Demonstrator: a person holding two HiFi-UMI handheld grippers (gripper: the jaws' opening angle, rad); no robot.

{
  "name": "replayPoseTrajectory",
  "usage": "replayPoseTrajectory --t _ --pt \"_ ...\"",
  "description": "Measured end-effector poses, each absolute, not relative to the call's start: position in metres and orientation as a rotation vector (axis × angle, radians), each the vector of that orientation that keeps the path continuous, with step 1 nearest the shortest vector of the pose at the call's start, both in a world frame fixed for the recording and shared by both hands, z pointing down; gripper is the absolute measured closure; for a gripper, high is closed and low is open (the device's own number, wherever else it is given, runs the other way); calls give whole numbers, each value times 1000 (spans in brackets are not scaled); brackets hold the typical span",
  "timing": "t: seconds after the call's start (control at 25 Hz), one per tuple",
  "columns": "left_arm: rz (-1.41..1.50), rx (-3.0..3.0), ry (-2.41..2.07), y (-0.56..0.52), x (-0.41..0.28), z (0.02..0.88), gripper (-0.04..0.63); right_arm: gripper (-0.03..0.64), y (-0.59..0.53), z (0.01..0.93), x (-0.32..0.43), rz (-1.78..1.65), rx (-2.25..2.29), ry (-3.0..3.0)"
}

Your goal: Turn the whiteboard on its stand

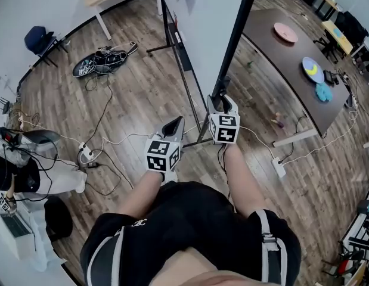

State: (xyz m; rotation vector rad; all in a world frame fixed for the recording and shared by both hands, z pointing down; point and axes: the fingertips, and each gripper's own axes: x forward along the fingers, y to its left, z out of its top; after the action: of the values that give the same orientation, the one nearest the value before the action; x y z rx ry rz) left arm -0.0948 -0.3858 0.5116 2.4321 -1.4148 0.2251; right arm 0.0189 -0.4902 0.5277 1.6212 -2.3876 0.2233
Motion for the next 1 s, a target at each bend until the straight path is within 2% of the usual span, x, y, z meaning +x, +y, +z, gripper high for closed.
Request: replayPoseTrajectory --t 1.0 --pt "253 2443 -1371 -337 -51 518 586 417 -405 527 68 228 1570 -2413"
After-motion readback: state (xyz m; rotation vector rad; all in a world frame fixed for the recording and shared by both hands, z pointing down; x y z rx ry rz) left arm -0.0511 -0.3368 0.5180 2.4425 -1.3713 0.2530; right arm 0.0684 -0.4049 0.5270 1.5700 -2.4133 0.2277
